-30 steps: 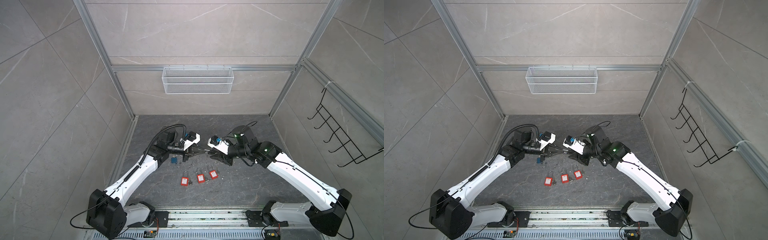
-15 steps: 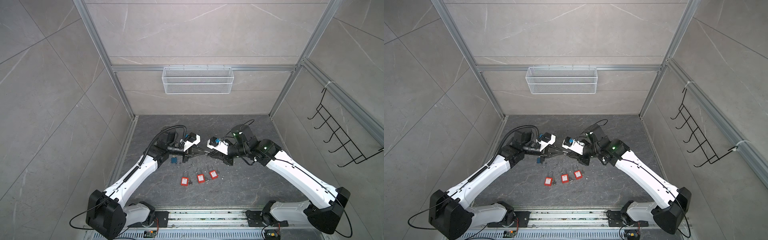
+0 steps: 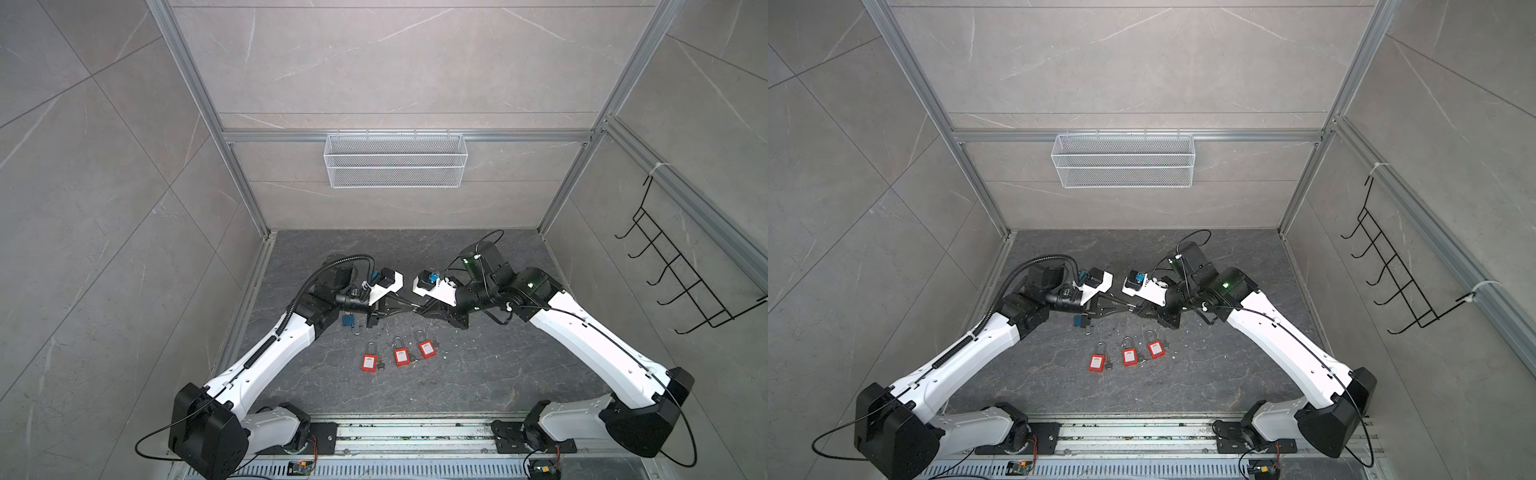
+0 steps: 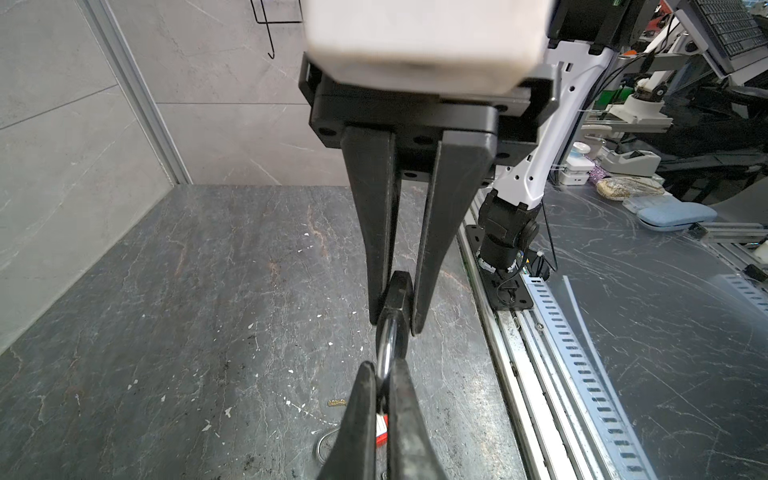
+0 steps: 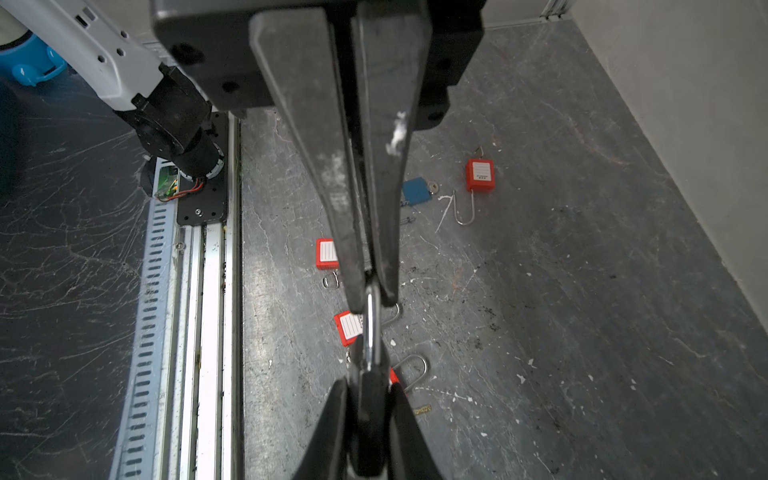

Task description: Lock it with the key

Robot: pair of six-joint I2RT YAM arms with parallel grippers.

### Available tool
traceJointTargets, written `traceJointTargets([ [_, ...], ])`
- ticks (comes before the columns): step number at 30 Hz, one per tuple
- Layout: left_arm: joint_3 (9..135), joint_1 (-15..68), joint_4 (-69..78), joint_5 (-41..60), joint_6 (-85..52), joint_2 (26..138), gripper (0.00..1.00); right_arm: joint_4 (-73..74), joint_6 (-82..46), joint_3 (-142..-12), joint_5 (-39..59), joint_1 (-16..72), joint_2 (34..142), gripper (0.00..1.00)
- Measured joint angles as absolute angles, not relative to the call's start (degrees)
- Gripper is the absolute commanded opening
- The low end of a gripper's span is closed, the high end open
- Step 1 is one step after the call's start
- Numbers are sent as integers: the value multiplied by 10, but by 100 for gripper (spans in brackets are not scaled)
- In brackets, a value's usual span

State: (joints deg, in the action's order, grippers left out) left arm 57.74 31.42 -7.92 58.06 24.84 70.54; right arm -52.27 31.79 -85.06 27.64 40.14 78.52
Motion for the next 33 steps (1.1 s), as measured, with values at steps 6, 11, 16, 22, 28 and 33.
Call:
traceJointTargets([
  [6,566,328,-58,568,233,705,0,-540,322,-854,279,398,787,0],
  [11,551,334,-23,552,205,703,0,-536,321,-852,269,397,786,0],
  [16,522,338,20,528,182,689,0,-512,322,-835,266,398,779,0],
  [22,510,356,27,493,187,684,0,-543,322,-855,274,397,804,0],
  [28,506,368,10,471,204,681,0,-563,323,-855,279,396,814,0],
  [33,508,363,-2,475,211,678,0,-552,326,-855,270,399,812,32],
])
